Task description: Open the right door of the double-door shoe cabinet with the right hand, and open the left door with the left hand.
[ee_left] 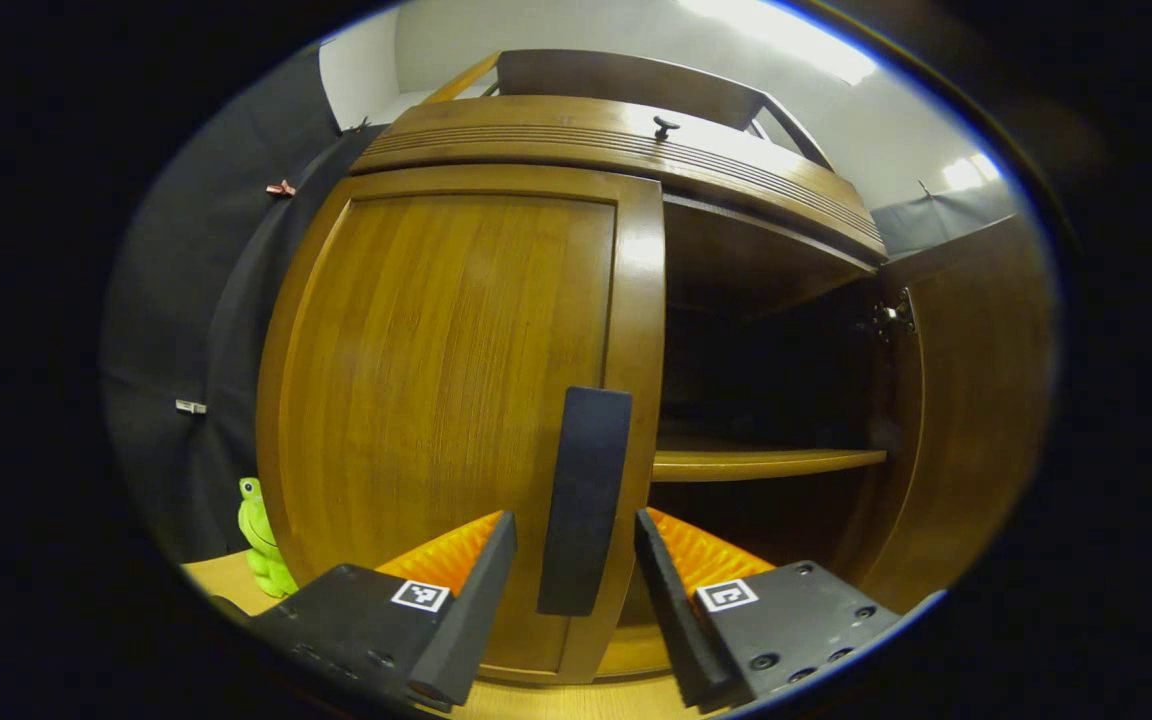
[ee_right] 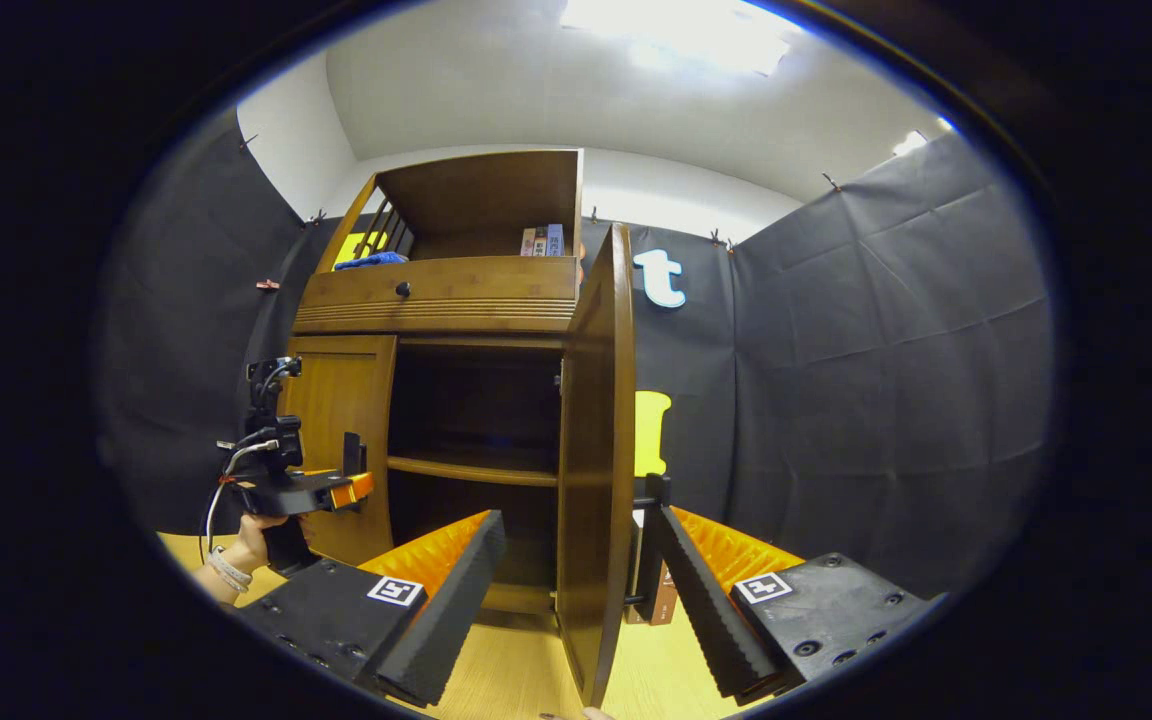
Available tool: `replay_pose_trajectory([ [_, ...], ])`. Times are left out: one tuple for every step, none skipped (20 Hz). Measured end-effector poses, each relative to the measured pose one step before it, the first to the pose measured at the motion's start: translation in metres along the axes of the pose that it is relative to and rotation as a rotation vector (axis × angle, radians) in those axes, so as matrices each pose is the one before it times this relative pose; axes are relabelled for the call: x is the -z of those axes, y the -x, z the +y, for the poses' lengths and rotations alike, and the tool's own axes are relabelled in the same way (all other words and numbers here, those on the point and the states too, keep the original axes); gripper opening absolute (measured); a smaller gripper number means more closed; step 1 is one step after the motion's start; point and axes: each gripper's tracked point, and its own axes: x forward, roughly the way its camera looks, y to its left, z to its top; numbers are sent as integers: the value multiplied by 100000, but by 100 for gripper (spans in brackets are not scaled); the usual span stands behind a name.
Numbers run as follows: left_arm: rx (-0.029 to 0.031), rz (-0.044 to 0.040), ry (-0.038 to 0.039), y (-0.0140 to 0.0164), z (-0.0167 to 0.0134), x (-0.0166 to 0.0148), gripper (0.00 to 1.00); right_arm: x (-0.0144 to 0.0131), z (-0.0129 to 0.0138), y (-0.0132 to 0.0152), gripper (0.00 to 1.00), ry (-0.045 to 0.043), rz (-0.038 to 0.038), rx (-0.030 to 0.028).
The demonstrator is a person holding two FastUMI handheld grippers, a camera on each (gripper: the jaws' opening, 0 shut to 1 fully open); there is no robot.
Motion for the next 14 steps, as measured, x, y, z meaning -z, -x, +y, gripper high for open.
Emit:
replay_pose_trajectory([
  [929, -572, 786, 78, -2, -105, 66, 41, -162, 19, 97, 248, 136, 457],
  [465, -97, 245, -360, -39, -145, 59, 57, -87, -35, 95, 223, 206, 394],
  [1385, 492, -313, -366, -281, -72, 52, 91, -16, 14, 95, 128, 261, 209],
  [677, 27, -788, 70, -311, 16, 51, 117, 76, -18, 95, 122, 365, -64],
  [-458, 217, -1751, -6, -90, -40, 45, 89, 86, 67, 95, 99, 463, -6],
  [-526, 262, -2458, 20, -56, 137, 41, 130, 61, 48, 97, 275, 455, 19],
  [-682, -128, -2083, -25, 43, -80, 39, 88, 2, 159, 97, 344, 301, 113],
  [-449, -46, -963, 76, -11, -20, 37, 55, -103, 75, 97, 372, 246, 323],
  [97, 470, 269, -29, 32, -9, 34, 3, -1, 79, 97, 283, 141, 306],
  [581, 591, 1042, 57, -61, 35, 35, -21, -17, 129, 97, 195, 258, 222],
  [948, 1058, 1371, 157, -5, -6, 33, -60, -60, 213, 97, 29, 8, 240],
  [705, 608, 669, 274, 83, 37, 32, -141, 25, 153, 97, -99, -186, 158],
  [508, 683, -50, 278, 79, -88, 32, -200, -32, 169, 97, -232, -320, 200],
  [390, 414, -898, 287, 48, 14, 31, -153, 27, 170, 97, -234, -227, 193],
])
